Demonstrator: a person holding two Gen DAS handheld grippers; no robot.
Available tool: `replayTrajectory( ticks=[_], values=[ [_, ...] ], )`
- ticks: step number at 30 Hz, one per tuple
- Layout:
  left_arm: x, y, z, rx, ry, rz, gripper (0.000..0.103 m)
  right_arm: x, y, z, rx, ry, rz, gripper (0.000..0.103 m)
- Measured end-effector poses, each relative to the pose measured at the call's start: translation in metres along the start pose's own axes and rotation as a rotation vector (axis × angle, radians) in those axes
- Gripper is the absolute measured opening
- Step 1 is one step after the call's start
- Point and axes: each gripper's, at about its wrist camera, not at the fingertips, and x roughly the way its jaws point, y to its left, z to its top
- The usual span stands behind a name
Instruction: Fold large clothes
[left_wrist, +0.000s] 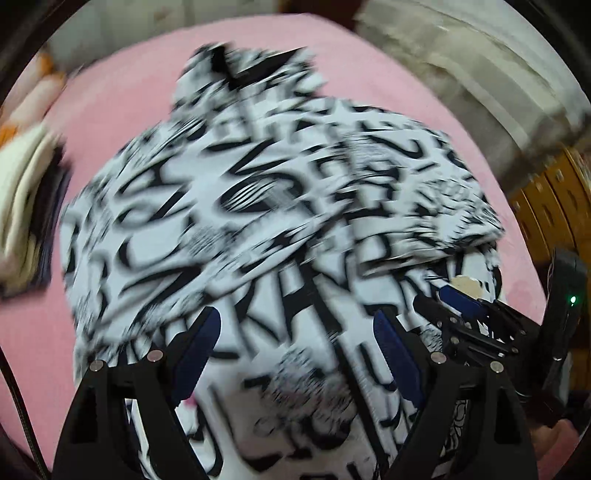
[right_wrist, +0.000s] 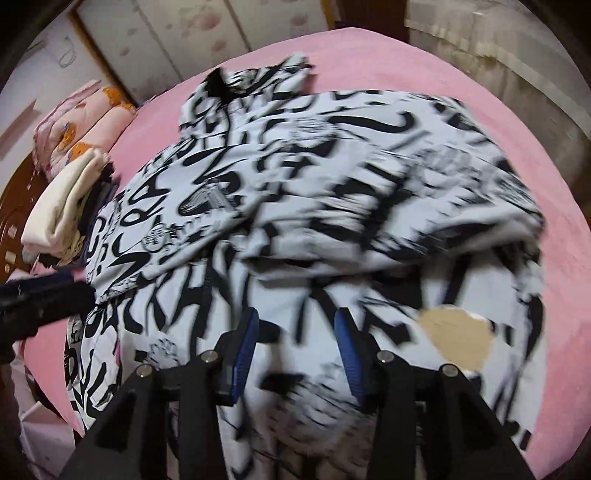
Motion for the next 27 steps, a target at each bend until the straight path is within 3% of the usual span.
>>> replayTrajectory(
  ticks=[8,15,20,23,27],
  values=[
    [0.035,-0.092,0.006,0.392,-0.101,0.078,0.084,-0.017,-0.065,-0.011,0.103,0.011,-0.082,0.043],
    [0.080,-0.134,0.005,0.639,-0.158,0.239,0.081,-0.029,-0.110,-0.005,0.134,0.002,-0.124,0.043],
    [0.104,-0.142,0.021,0.639,-0.131,0.244,0.078,-0.031,-0.129,0.004,0.116,0.004,-0.128,0.043],
    [0.113,-0.140,0.033,0.597,-0.081,0.176,0.060,-0.029,-0.138,0.007,0.106,0.011,-0.129,0.043],
    [0.119,-0.133,0.047,0.542,-0.039,0.113,0.057,-0.027,-0.147,0.010,0.108,0.018,-0.127,0.043]
  ],
)
